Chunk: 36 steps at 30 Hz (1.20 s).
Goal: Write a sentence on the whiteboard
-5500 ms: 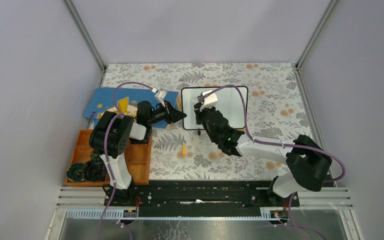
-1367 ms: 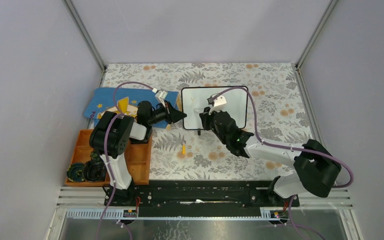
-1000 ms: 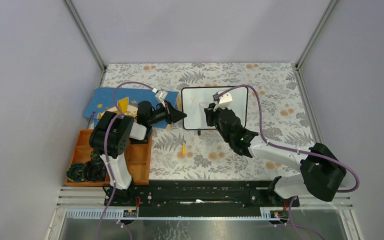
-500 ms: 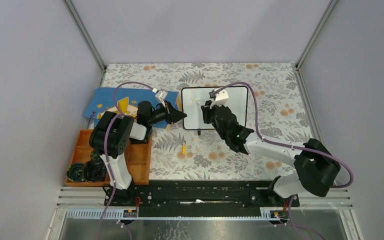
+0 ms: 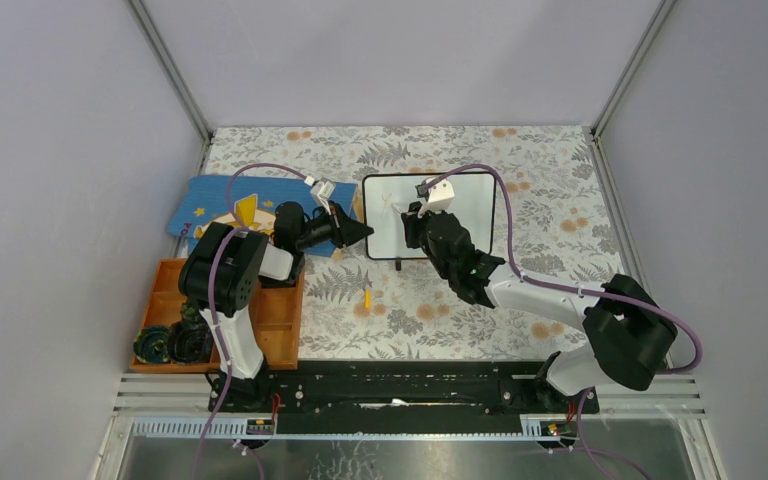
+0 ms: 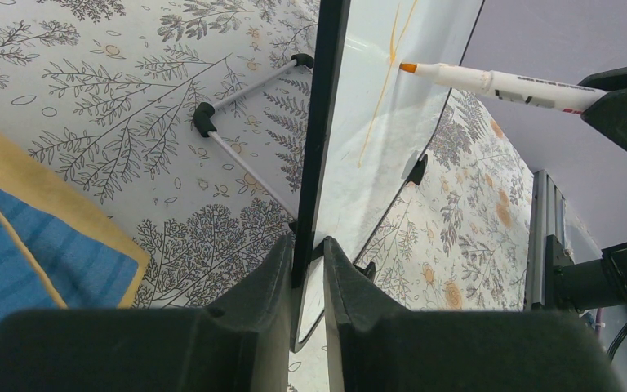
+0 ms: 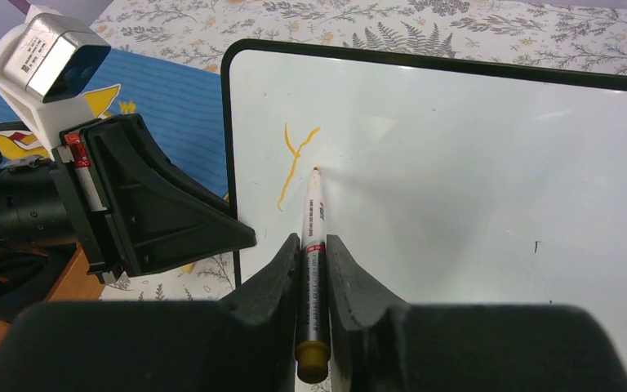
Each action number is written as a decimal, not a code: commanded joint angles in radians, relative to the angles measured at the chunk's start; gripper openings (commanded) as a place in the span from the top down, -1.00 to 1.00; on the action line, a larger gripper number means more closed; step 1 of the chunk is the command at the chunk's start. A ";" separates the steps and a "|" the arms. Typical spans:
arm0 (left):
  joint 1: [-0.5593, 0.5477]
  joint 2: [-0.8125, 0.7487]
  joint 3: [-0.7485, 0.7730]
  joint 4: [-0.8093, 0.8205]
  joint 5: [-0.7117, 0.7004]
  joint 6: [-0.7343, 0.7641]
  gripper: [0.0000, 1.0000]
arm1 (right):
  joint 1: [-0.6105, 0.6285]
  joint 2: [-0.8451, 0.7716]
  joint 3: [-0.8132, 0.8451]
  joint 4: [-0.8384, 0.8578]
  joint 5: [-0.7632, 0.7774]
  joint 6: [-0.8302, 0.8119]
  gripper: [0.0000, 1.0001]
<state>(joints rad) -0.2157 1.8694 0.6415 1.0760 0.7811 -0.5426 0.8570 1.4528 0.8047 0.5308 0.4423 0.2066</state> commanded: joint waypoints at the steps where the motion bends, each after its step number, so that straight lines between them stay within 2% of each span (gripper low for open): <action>1: -0.013 -0.012 -0.008 -0.034 -0.014 0.030 0.75 | -0.007 0.000 0.014 0.030 0.004 0.003 1.00; 22: -0.019 -0.014 -0.006 -0.047 -0.017 0.041 0.75 | -0.014 -0.062 -0.054 0.008 0.056 0.005 1.00; 36: -0.020 -0.014 -0.006 -0.049 -0.016 0.043 0.76 | -0.024 -0.051 -0.011 0.024 0.053 -0.012 1.00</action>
<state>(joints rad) -0.2199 1.8687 0.6415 1.0748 0.7803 -0.5278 0.8482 1.4082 0.7490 0.5274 0.4599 0.2134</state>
